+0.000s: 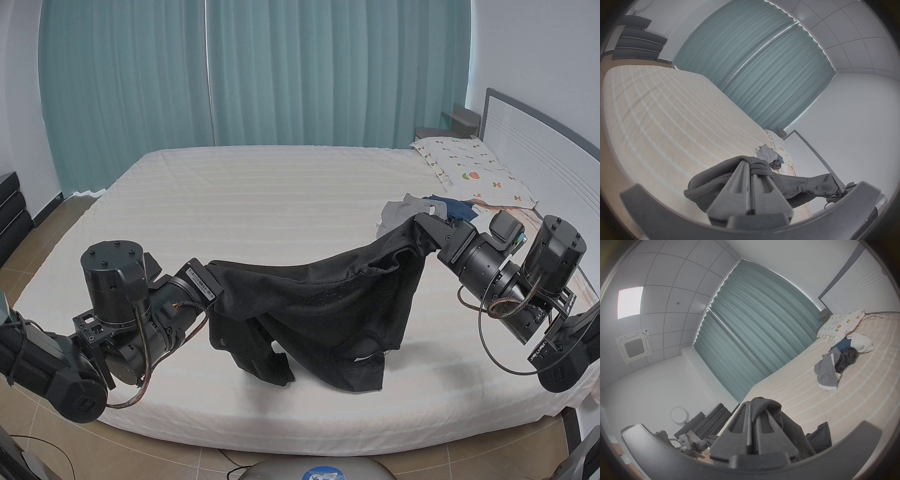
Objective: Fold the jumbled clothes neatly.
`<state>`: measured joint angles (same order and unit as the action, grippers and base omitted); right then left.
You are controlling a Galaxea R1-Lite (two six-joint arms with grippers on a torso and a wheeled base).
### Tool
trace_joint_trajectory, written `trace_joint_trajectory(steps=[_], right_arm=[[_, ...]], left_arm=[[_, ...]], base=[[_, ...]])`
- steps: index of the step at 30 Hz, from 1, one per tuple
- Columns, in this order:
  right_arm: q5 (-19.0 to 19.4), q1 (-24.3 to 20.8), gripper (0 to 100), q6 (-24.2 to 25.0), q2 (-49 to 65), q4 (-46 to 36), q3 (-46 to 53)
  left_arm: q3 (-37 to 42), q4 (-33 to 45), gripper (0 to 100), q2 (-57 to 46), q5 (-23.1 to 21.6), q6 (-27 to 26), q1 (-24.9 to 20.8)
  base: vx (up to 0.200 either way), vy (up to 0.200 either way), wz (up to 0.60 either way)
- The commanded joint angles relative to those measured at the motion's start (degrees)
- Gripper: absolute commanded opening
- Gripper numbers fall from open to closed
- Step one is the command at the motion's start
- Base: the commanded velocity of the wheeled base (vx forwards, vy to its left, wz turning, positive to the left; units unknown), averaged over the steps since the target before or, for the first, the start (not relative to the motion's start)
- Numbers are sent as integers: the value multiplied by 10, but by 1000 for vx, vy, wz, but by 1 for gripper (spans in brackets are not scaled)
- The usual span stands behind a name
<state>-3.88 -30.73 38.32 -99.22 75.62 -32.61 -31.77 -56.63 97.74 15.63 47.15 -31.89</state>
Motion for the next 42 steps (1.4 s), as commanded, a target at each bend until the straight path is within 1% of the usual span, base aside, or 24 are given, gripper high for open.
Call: trace_joint_trajectory(steps=[1, 10, 22, 29, 31, 34, 39, 40, 42], right_arm=[[1, 0, 0, 1, 0, 1, 0], [3, 2, 0, 5, -1, 1, 3], [5, 16, 0, 6, 0, 0, 19], [8, 23, 0, 6, 10, -5, 28], [8, 22, 0, 5, 24, -6, 38], [7, 19, 0, 4, 43, -2, 61], [5, 16, 0, -2, 96, -2, 90], [7, 16, 0, -2, 126, -9, 95], [9, 16, 0, -3, 162, -14, 96]], left_arm=[[0, -1, 0, 0, 0, 0, 0], [2, 1, 0, 3, 0, 0, 0], [9, 4, 0, 10, -6, -3, -6], [16, 5, 0, 8, -6, -3, -19], [21, 6, 0, 3, -6, -4, -31], [24, 6, 0, -2, -6, -7, -37], [37, 6, 0, -15, -6, -21, -56], [43, 7, 0, -28, -5, -26, -70], [48, 7, 0, -43, -5, -38, -80]], base=[[0, 200, 0], [0, 200, 0], [0, 0, 0], [-200, 0, 0], [-200, 0, 0], [-200, 0, 0], [-200, 0, 0], [-200, 0, 0], [-100, 0, 0]])
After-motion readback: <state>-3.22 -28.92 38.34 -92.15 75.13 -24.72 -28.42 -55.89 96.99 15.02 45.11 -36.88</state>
